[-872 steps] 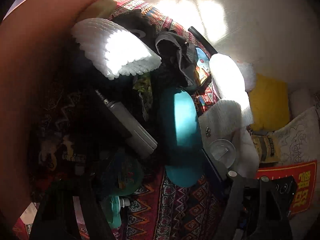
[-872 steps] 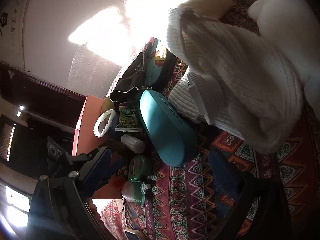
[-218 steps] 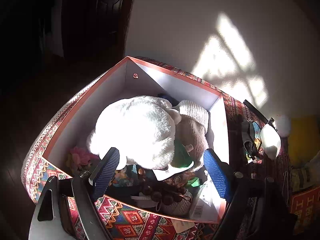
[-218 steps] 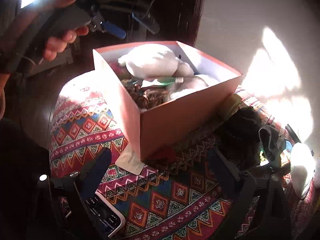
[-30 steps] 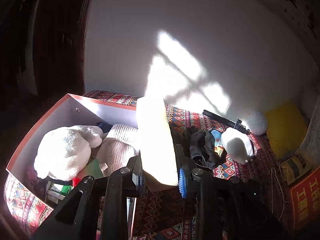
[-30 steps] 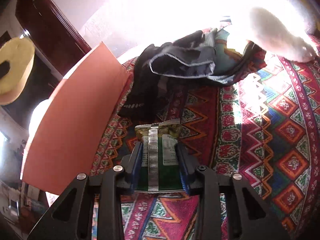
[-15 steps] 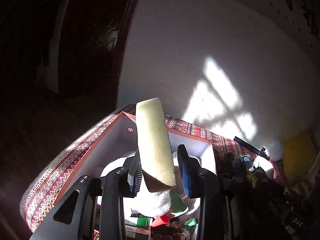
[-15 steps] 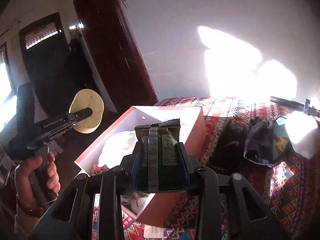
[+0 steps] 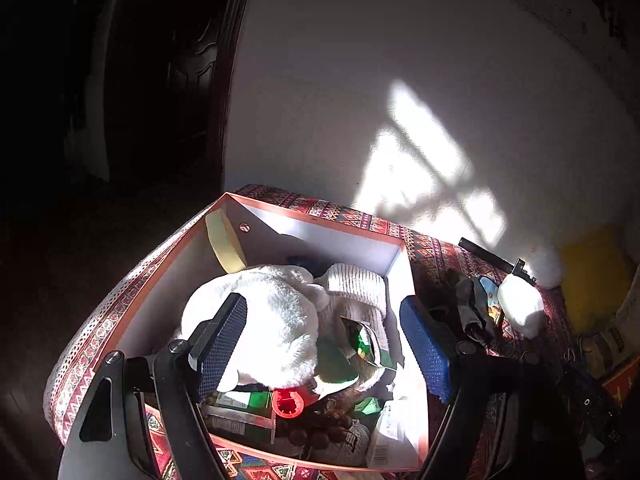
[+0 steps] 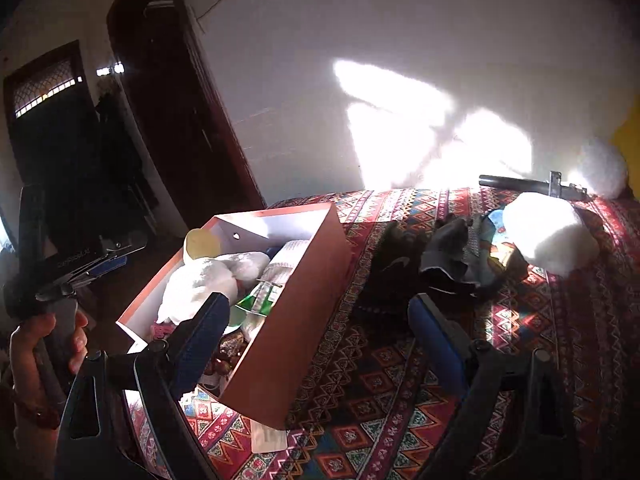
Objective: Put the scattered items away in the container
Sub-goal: 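Grasp the black glove with the left tool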
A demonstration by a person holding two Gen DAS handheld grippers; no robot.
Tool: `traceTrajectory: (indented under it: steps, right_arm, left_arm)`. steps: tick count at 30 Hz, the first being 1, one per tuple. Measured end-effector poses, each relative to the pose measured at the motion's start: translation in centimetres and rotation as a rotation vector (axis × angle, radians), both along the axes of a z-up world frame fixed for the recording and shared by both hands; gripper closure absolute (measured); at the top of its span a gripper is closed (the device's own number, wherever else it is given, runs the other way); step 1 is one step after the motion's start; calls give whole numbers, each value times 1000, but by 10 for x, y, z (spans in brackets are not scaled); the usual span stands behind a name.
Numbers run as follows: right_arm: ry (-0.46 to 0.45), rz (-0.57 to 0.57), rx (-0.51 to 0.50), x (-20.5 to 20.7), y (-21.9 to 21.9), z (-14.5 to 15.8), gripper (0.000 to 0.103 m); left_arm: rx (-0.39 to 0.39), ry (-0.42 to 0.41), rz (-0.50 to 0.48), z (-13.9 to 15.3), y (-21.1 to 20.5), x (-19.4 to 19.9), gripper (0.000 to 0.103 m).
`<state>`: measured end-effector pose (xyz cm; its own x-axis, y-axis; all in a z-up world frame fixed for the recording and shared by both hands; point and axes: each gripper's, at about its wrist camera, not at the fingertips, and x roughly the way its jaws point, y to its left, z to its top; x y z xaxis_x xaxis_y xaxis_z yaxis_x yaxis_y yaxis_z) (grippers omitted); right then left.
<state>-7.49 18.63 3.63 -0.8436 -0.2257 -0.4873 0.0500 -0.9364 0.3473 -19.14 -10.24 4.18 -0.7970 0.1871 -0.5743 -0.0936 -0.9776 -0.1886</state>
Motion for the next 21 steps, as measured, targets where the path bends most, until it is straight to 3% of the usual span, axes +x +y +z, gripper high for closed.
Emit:
traceTrajectory:
  steps: [5,7,9,11,15,19,21]
  right_arm:
    - [-61,-183,-202,21,106,-58,11]
    - [-98,-235,-239,17,134,-80,11]
    - [-134,-252,-295,10,157,-97,12]
    - [-131,-261,-369,4,176,-105,12]
    - [-91,-256,-431,-2,194,-100,12]
    - [-87,-235,-478,-8,203,-101,11]
    - [-102,-226,-496,-11,203,-104,11]
  left_arm:
    - [-160,31,-169,-13,122,12,25]
    - [-234,38,-227,-25,177,8,25]
    - [-310,47,-258,-39,227,-7,25]
    - [-343,-17,-248,-58,262,-41,25]
    - [-242,-260,-145,-102,277,-124,25]
    - [-273,-382,-60,-149,268,-171,25]
    - [-148,-457,-64,-172,249,-176,26]
